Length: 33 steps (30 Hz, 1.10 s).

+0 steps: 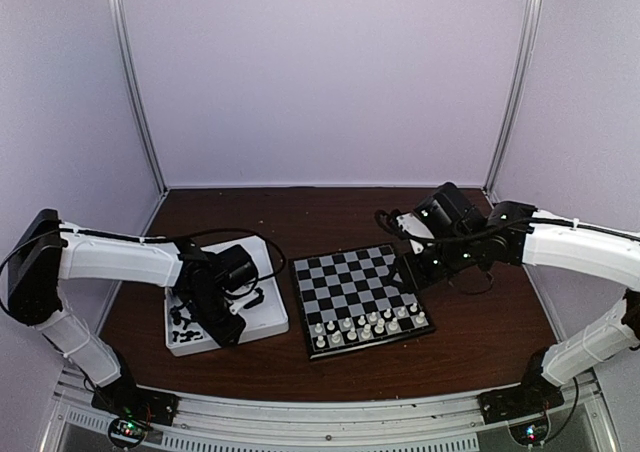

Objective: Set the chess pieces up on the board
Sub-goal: Adjust the chessboard at the center of the board.

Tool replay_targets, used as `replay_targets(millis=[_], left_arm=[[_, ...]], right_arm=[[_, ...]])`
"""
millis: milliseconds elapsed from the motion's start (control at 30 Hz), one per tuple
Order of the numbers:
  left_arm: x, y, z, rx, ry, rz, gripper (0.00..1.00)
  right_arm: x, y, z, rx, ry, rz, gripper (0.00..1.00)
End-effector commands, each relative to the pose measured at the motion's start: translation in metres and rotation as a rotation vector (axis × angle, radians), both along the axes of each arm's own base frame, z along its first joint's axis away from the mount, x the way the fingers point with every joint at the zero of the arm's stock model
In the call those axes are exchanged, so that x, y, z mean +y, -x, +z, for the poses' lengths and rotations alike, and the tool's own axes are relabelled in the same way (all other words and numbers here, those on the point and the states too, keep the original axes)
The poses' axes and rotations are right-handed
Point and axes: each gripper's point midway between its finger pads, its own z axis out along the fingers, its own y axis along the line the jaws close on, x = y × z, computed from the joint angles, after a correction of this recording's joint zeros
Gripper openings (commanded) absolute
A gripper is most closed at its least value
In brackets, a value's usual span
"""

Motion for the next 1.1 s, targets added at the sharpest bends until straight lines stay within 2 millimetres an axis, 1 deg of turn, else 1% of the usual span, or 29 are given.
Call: replay_targets(millis=[0, 67, 100, 133, 200, 300, 400, 467, 533, 700, 867, 933, 1000, 1067], left_arm=[[-0.008, -0.012, 0.0, -0.037, 0.005, -0.005, 0.3], [-0.009, -0.012, 0.0, -0.038, 0.001, -0.009, 0.22], [-0.009, -0.013, 0.002, -0.042, 0.002, -0.008, 0.15], [-0.009, -0.015, 0.005, -0.052, 0.0, -0.008, 0.08], [-0.009, -0.018, 0.02, -0.079, 0.014, -0.005, 0.02], [-0.014, -0.02, 0.049, -0.124, 0.076, -0.017, 0.01], [-0.018, -0.02, 0.075, -0.153, 0.133, -0.032, 0.01], [-0.018, -0.019, 0.083, -0.158, 0.141, -0.032, 0.01], [-0.019, -0.02, 0.086, -0.163, 0.149, -0.031, 0.01], [-0.02, -0.021, 0.082, -0.151, 0.135, -0.019, 0.02], [-0.028, -0.021, 0.072, -0.125, 0.156, -0.013, 0.03], [-0.029, -0.02, 0.063, -0.113, 0.158, -0.006, 0.05], [-0.033, -0.015, 0.051, -0.071, 0.169, -0.004, 0.06], [-0.035, -0.013, 0.039, -0.052, 0.165, 0.004, 0.06]], right_arm=[[-0.001, 0.001, 0.011, -0.029, -0.027, -0.003, 0.4], [0.0, 0.001, 0.012, -0.031, -0.03, -0.002, 0.4], [0.0, 0.001, 0.012, -0.03, -0.031, -0.001, 0.4], [0.0, 0.001, 0.013, -0.03, -0.032, 0.0, 0.4], [0.0, 0.001, 0.012, -0.031, -0.031, 0.0, 0.4], [0.0, 0.001, 0.012, -0.031, -0.031, 0.002, 0.4], [0.001, 0.001, 0.012, -0.032, -0.035, 0.002, 0.4], [0.002, 0.0, 0.013, -0.032, -0.041, 0.001, 0.4], [0.003, 0.0, 0.013, -0.029, -0.047, 0.003, 0.4], [0.004, 0.001, 0.014, -0.03, -0.055, 0.003, 0.4], [0.003, 0.001, 0.015, -0.031, -0.054, 0.002, 0.41], [0.003, 0.001, 0.015, -0.032, -0.053, 0.003, 0.41], [0.003, 0.001, 0.015, -0.032, -0.052, 0.002, 0.4], [0.003, 0.001, 0.014, -0.032, -0.052, 0.003, 0.4]])
